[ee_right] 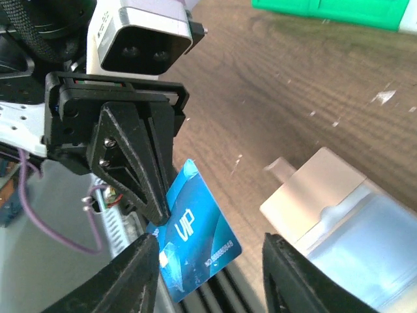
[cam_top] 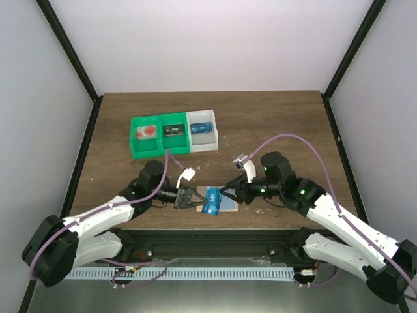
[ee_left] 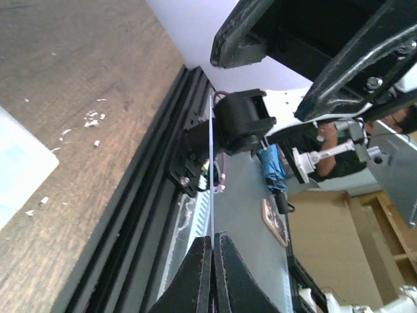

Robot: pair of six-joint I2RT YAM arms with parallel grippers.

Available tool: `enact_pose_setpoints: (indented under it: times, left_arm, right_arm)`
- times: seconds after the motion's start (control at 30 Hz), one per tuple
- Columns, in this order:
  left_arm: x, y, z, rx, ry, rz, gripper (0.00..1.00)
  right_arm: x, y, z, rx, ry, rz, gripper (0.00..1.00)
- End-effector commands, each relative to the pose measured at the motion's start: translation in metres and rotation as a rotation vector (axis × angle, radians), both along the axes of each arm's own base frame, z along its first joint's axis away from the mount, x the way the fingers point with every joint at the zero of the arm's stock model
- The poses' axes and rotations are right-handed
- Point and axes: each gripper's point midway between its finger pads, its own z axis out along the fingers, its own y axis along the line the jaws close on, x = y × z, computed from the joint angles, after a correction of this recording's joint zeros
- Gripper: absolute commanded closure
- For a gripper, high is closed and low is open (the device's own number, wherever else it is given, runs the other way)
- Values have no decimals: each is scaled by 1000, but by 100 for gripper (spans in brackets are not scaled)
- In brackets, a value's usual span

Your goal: Take the credit cards out of the card holder

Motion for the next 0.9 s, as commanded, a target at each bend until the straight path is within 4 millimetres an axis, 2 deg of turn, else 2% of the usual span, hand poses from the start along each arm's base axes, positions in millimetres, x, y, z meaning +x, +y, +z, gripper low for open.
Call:
enact_pose_setpoints:
  times: [0.0,0.17,0.5,0.73,0.87]
  left_arm:
    - [-15,1,20,-97,-26,-88,100]
    - [-21,3,25,-129,-22,-114,100]
    - [-20,2,19,-122,-10,-116,100]
    - [-23,2,24,-141,-13,-133,100]
    - [-22,2,21,-133,-9,-129,100]
  right_arm:
    - [-25,0,12,17,44,115,59]
    - [-27,5,10,23,73,152,64]
    - [-19,21,23,38,58,210,62]
    - [-26,30,21,68,98,282,72]
    - [-27,31,19,73,107,296,73]
